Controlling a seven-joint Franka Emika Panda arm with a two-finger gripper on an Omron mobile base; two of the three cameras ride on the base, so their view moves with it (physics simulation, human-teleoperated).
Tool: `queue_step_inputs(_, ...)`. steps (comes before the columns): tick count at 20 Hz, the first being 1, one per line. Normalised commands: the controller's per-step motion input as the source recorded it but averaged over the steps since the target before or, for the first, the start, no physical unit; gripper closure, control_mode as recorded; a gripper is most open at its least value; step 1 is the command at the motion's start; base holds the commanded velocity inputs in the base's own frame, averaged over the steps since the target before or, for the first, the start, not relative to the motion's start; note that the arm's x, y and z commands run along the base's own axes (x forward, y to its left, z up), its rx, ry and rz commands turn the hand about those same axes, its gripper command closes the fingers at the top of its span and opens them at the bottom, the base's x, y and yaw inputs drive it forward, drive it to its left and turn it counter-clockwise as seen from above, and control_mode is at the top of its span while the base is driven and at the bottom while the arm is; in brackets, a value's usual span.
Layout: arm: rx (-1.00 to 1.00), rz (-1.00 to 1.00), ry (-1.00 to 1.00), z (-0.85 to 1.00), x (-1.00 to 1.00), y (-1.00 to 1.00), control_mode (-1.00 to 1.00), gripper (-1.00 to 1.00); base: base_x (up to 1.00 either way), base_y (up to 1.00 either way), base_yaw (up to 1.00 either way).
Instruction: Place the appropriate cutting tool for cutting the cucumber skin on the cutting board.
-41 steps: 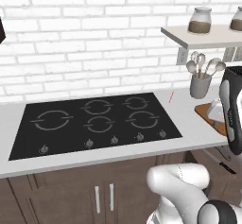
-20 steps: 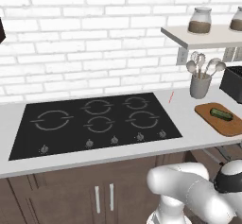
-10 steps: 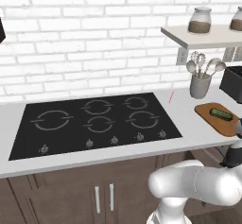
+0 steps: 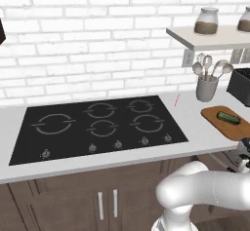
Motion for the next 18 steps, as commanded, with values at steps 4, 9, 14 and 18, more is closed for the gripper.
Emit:
queue_step_inputs(4,0.00,0.18,-0.03,-0.63,-0.02,0.01,-1.00,-1.00,0.00,0.00,0.00)
queue_step_inputs(9,-0.01,0.04,0.04,-0.05,-0.55,0.25,-1.00,-1.00,0.00,0.00,0.00)
queue_step_inputs(14,-0.01,0.00,0.12,0.10,-0.81,0.41,-1.00,-1.00,0.00,0.00,0.00)
queue_step_inputs(18,0.00,0.00,0.11,0.31,-0.98,0.31,-1.00,-1.00,0.00,0.00,0.00)
